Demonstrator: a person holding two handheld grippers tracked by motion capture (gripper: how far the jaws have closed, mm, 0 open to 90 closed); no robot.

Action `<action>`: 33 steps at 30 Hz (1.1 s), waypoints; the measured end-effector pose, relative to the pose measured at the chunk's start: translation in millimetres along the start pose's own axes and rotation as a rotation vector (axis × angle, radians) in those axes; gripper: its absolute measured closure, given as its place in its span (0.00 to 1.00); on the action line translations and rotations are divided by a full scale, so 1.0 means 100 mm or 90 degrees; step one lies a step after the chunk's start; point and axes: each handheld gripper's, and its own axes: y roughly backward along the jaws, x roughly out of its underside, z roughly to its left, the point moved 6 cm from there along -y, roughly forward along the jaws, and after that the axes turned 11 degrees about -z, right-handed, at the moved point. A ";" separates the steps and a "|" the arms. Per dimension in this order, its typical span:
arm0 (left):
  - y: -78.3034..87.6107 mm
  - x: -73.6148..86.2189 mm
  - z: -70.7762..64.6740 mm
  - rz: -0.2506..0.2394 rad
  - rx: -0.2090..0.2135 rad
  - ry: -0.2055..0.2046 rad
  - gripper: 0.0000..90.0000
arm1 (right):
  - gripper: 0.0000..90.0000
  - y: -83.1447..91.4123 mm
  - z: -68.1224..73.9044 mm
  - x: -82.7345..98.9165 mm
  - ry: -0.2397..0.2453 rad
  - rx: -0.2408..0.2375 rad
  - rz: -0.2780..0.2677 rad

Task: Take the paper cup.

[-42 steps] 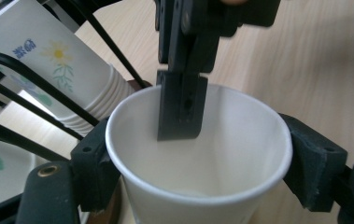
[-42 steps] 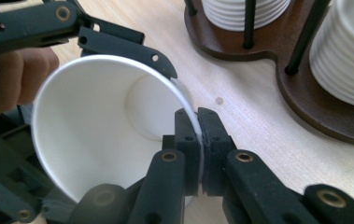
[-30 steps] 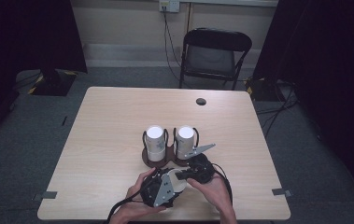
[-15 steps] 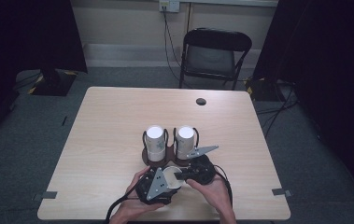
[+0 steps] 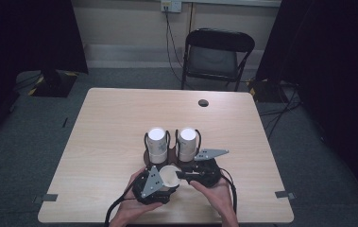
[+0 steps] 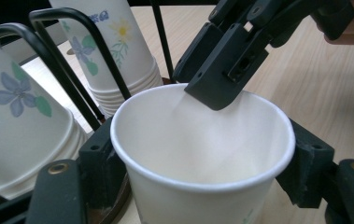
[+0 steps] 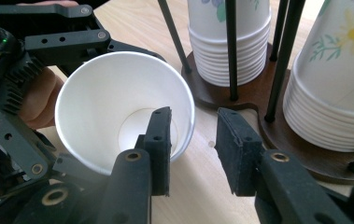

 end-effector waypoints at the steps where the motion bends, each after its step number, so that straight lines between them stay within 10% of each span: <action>1: 0.00 0.00 0.00 0.000 0.000 0.000 0.31 | 0.73 0.00 0.00 0.00 0.000 0.000 0.000; 33: 0.33 -0.06 0.29 -0.065 -0.052 0.103 0.32 | 0.65 0.22 -0.10 -0.02 0.021 0.043 -0.134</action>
